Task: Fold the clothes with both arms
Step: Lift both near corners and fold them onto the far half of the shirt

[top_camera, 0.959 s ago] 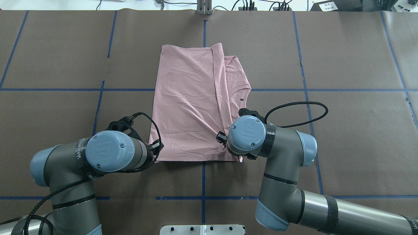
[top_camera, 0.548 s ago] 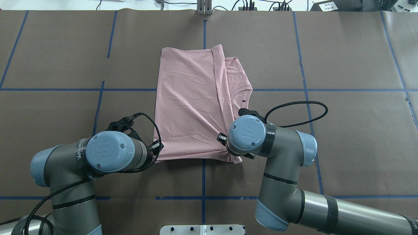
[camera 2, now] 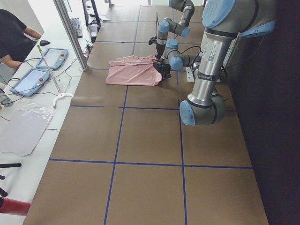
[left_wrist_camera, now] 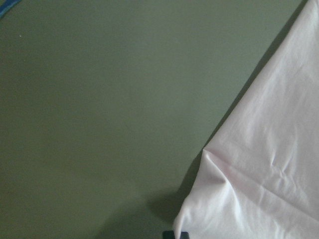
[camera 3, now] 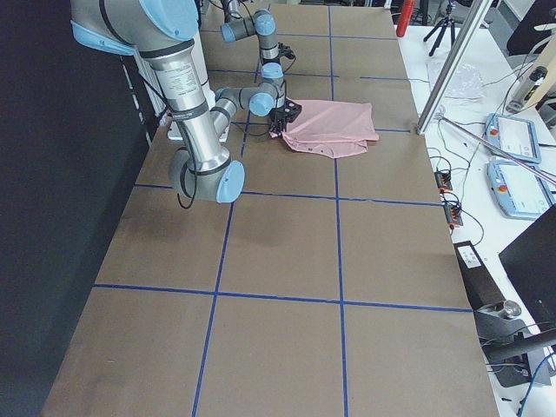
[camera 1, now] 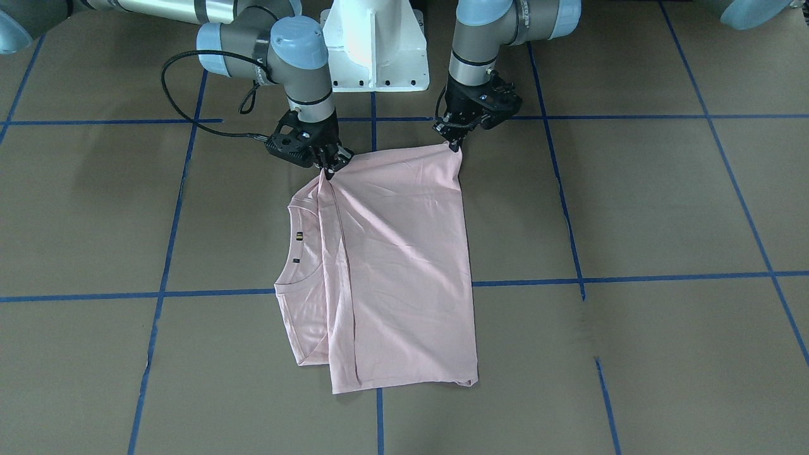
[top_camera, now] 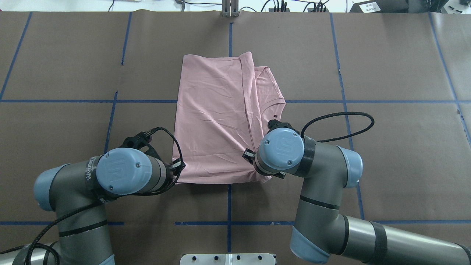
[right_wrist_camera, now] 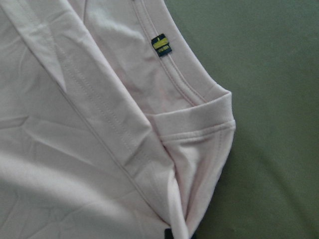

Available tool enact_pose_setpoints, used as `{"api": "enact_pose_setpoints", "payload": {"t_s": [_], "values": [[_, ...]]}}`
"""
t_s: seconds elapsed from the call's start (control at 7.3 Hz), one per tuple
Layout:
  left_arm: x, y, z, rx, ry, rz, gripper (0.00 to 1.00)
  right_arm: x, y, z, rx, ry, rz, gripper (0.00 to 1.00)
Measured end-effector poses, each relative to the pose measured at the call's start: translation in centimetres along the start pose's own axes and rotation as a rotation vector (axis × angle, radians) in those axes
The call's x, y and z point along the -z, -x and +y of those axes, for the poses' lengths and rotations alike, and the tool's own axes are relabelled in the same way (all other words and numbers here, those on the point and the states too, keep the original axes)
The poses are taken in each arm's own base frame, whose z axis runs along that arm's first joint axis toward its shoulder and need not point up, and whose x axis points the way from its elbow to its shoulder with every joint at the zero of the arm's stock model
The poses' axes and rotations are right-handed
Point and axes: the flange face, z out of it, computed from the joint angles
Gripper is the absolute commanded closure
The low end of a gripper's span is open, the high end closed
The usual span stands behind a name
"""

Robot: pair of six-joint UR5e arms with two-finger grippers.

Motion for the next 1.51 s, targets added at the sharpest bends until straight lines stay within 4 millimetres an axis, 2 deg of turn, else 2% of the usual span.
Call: {"api": "enact_pose_setpoints", "payload": {"t_s": [0.14, 0.27, 0.55, 0.68, 0.82, 0.96, 1.1, 1.37, 1.51], "values": [[1.2, 0.0, 0.6, -0.013, 0.013, 0.017, 1.0, 1.5, -0.4, 0.2, 0.0, 0.007, -0.026, 1.0], [2.5, 0.4, 2.0, -0.031, 0.035, 0.022, 1.0, 2.8, -1.2, 0.7, 0.005, 0.019, -0.046, 1.0], [5.8, 2.1, 6.8, -0.082, 0.103, 0.005, 1.0, 5.0, -3.3, 3.4, 0.029, 0.07, -0.074, 1.0], [7.6, 2.8, 8.4, -0.102, 0.132, 0.003, 1.0, 5.8, -4.1, 4.9, 0.041, 0.096, -0.083, 1.0], [8.6, 3.2, 9.0, -0.112, 0.146, 0.004, 1.0, 6.2, -4.4, 5.8, 0.05, 0.111, -0.088, 1.0], [8.9, 3.3, 8.9, -0.116, 0.144, 0.004, 1.0, 6.2, -4.3, 5.9, 0.053, 0.111, -0.091, 1.0], [8.6, 2.7, 7.6, -0.12, 0.121, 0.007, 1.0, 6.2, -3.8, 4.8, 0.047, 0.094, -0.099, 1.0], [7.8, 0.2, 2.6, -0.11, 0.045, 0.042, 1.0, 5.4, -1.6, 1.0, 0.032, 0.042, -0.147, 1.0], [7.3, -1.9, -0.5, -0.081, 0.007, 0.069, 1.0, 4.8, 0.2, -1.5, 0.027, 0.009, -0.17, 1.0]]}}
